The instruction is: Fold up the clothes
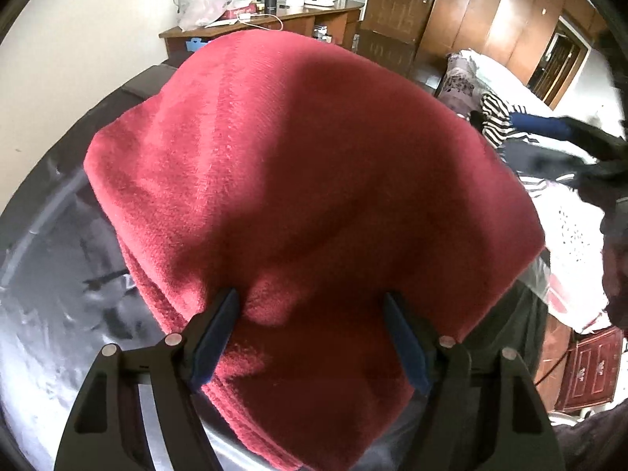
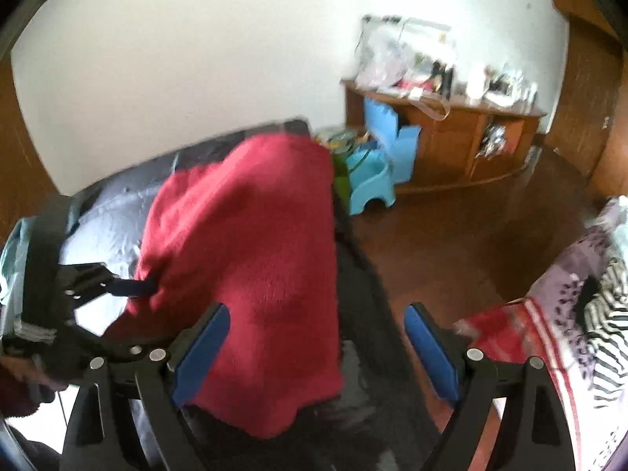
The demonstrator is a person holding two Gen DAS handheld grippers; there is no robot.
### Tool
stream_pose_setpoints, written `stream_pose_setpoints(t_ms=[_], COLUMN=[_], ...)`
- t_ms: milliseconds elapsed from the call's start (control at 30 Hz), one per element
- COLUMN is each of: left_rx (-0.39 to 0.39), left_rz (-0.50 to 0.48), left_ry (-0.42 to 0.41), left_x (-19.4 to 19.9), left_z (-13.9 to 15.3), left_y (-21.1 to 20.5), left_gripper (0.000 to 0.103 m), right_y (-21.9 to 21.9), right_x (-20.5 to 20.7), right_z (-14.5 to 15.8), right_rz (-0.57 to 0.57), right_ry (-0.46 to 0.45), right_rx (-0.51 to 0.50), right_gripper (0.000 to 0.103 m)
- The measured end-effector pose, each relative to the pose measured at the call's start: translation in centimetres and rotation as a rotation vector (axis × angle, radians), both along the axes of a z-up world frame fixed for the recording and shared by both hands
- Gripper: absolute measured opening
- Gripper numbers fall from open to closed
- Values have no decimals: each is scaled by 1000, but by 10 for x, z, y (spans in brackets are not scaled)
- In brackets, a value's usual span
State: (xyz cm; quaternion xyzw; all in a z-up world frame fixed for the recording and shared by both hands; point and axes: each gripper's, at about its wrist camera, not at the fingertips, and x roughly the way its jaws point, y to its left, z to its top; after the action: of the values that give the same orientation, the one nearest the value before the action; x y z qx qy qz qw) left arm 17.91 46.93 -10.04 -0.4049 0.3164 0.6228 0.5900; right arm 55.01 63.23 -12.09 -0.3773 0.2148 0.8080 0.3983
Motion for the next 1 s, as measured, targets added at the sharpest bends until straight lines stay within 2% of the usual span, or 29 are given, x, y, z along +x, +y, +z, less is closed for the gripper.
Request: stream_pose_setpoints(t_ms=[67, 167, 267, 333, 433, 533, 667, 833, 1000], left_rx=[-3, -7, -15, -20, -33, -47, -63, -39, 27], left_rz=[16, 38, 52, 64, 91, 134, 200, 273, 327], left_ry=[14, 18, 32, 42, 42, 33, 71, 101, 106], left_x=[-10, -16, -14, -11, -14, -14, -10, -24, -19], left_z=[2, 0, 1, 2, 8, 16, 27, 60, 98], left_y=[-6, -4, -2, -2, -7, -8, -10, -41, -53], left_gripper=[78, 78, 78, 78, 78, 80, 82, 86, 93], right_y=[-1, -9, -11, -9, -5, -4, 5, 2, -2], right_x=[-19, -34, -35, -34, -32, -33, -34, -30, -24], right_z=[-20, -41, -54, -58, -60, -56, -51, -23, 27], right_rz=[49, 111, 93, 65, 45, 27, -16, -5, -33], right_ry=[-59, -99, -86, -80, -91, -112, -138, -133, -106], right_rx=[-17, -56, -83, -90, -96, -125, -236, -194, -88], right_gripper=[91, 91, 91, 98, 102, 102, 102, 102, 102])
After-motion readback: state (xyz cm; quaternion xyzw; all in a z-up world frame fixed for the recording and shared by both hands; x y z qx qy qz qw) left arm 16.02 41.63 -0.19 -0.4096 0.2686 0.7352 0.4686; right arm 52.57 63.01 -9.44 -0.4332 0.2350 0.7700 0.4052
